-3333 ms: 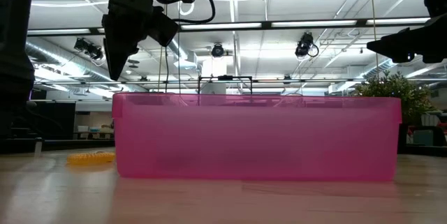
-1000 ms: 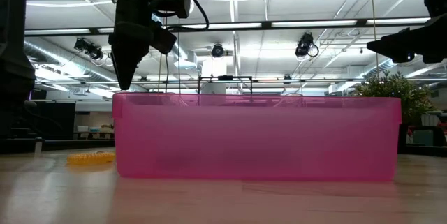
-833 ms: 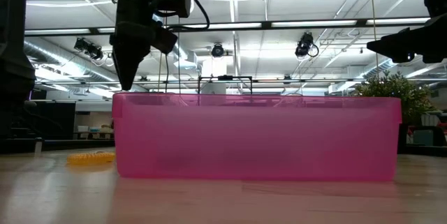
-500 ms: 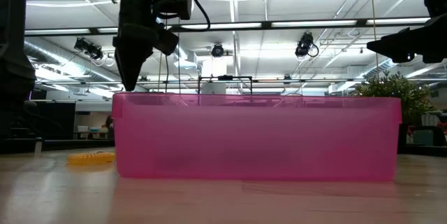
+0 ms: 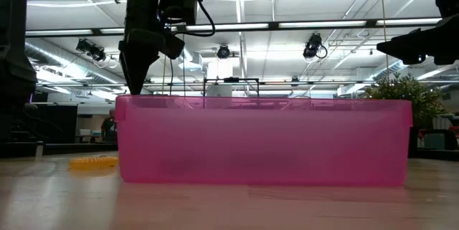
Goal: Sort spring keychains
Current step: Put the black spring keychain into the red bin
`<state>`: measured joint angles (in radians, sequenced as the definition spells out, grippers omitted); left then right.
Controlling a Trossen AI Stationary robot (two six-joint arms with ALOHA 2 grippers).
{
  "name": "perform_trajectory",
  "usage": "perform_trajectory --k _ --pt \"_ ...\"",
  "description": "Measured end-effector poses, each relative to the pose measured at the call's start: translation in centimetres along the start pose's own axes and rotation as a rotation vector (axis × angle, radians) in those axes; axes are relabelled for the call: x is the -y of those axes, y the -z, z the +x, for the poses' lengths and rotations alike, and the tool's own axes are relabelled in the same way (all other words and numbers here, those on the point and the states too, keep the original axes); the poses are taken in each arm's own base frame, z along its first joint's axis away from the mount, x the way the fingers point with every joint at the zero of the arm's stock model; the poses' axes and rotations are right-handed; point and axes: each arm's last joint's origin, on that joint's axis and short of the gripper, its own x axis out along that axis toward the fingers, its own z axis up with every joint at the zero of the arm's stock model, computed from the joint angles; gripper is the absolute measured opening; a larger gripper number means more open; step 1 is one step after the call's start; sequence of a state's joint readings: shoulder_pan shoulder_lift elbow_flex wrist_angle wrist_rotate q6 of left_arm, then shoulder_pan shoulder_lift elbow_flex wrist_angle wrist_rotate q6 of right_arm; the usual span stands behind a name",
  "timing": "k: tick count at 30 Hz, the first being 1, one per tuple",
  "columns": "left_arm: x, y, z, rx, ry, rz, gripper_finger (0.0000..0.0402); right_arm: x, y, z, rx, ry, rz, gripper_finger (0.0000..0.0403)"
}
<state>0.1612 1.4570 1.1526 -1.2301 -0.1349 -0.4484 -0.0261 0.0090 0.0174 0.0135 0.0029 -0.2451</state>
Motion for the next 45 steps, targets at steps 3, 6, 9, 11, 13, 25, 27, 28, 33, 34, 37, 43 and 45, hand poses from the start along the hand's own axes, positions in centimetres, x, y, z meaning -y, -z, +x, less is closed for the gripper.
perform_trajectory --k 3,6,9,11,13,25,27,28,33,34,37,43,45 --pt "0.0 0.0 0.0 0.0 0.0 0.0 0.0188 0.0 0.0 0.0 0.0 0.0 0.0 0.0222" --pt "0.0 0.0 0.0 0.0 0.0 0.0 0.0188 0.0 0.0 0.0 0.0 0.0 0.0 0.0222" --pt "-0.2 -0.1 0.0 -0.001 -0.001 -0.01 0.0188 0.0 0.0 0.0 0.0 0.0 0.0 0.0222" --pt "-0.5 -0.2 0.1 -0.002 -0.002 -0.018 0.0188 0.0 0.0 0.0 0.0 0.0 0.0 0.0222" --pt "-0.7 -0.3 0.1 -0.003 -0.003 -0.017 0.0188 0.0 0.0 0.0 0.0 0.0 0.0 0.0222" --pt "-1.4 -0.6 0.2 -0.006 -0.007 0.031 0.0188 0.0 0.0 0.0 0.0 0.0 0.0 0.0222" --pt "-1.4 -0.6 0.2 -0.006 -0.008 0.052 0.0188 0.0 0.0 0.0 0.0 0.0 0.0 0.0222" --pt "-1.4 -0.6 0.2 -0.005 -0.012 0.064 0.0188 0.0 0.0 0.0 0.0 0.0 0.0 0.0222" --pt "-1.5 -0.6 0.2 0.011 -0.065 0.163 0.0188 0.0 0.0 0.0 0.0 0.0 0.0 0.0222" --pt "-1.6 -0.7 0.2 0.015 -0.081 0.186 0.0188 0.0 0.0 0.0 0.0 0.001 0.0 0.0222" --pt "-1.6 -0.7 0.2 0.024 -0.114 0.225 0.0188 0.0 0.0 0.0 0.0 0.0 0.0 0.0222" --pt "-1.6 -0.8 0.2 0.028 -0.119 0.293 0.0188 0.0 0.0 0.0 0.0 0.0 0.0 0.0222" --pt "-1.6 -0.8 0.2 0.031 -0.119 0.299 0.0188 0.0 0.0 0.0 0.0 0.0 0.0 0.0222"
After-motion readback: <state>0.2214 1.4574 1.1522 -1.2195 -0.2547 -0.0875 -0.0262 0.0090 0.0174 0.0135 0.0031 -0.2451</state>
